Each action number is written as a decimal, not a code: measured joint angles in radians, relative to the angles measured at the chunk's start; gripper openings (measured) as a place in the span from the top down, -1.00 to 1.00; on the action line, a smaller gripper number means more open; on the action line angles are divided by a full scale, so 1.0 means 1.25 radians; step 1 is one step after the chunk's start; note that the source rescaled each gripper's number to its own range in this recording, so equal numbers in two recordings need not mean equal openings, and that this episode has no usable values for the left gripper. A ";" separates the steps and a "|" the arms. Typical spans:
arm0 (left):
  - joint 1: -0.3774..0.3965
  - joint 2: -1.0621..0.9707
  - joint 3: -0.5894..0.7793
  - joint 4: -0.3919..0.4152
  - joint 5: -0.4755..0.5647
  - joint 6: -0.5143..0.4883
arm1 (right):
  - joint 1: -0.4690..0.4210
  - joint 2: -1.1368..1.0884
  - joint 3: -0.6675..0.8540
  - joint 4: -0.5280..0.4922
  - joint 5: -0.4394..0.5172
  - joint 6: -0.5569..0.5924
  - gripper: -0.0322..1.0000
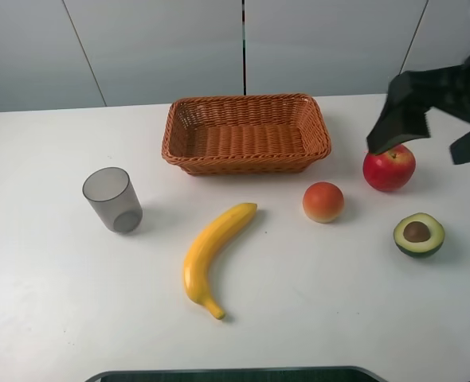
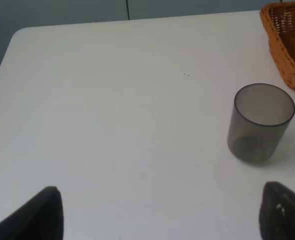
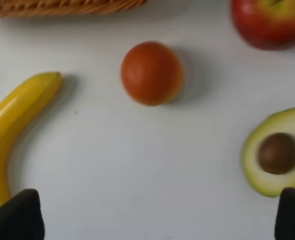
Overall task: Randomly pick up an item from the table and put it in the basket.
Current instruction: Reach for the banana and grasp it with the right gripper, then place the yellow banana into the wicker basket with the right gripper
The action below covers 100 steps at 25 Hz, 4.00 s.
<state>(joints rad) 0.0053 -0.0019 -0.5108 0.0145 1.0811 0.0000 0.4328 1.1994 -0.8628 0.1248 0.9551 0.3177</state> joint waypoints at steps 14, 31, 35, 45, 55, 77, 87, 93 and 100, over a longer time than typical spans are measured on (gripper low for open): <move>0.000 0.000 0.000 0.000 0.000 0.000 | 0.320 0.386 -0.186 0.016 -0.086 0.162 -1.00; 0.000 0.000 0.000 0.000 0.000 0.000 | 0.412 0.630 -0.272 -0.197 -0.182 0.549 -1.00; 0.000 0.000 0.000 0.000 0.000 0.000 | 0.426 0.640 -0.299 -0.200 -0.197 0.595 -1.00; 0.000 0.000 0.000 0.000 0.000 0.000 | 0.434 0.702 -0.353 -0.196 -0.190 0.608 -1.00; 0.000 0.000 0.000 0.000 0.000 0.000 | 0.434 0.749 -0.355 -0.181 -0.185 0.604 -1.00; 0.000 0.000 0.000 0.002 0.000 0.000 | 0.434 0.781 -0.359 -0.142 -0.182 0.586 0.92; 0.000 0.000 0.000 0.002 0.000 0.000 | 0.434 0.781 -0.359 -0.133 -0.180 0.568 0.92; 0.000 0.000 0.000 0.002 0.000 0.000 | 0.434 0.776 -0.360 -0.131 -0.168 0.529 0.92; 0.000 0.000 0.000 0.002 0.000 0.000 | 0.434 0.654 -0.360 -0.078 -0.049 0.236 0.92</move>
<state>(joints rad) 0.0053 -0.0019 -0.5108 0.0164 1.0811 0.0000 0.9754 2.0170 -1.3127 0.0269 0.8934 0.6123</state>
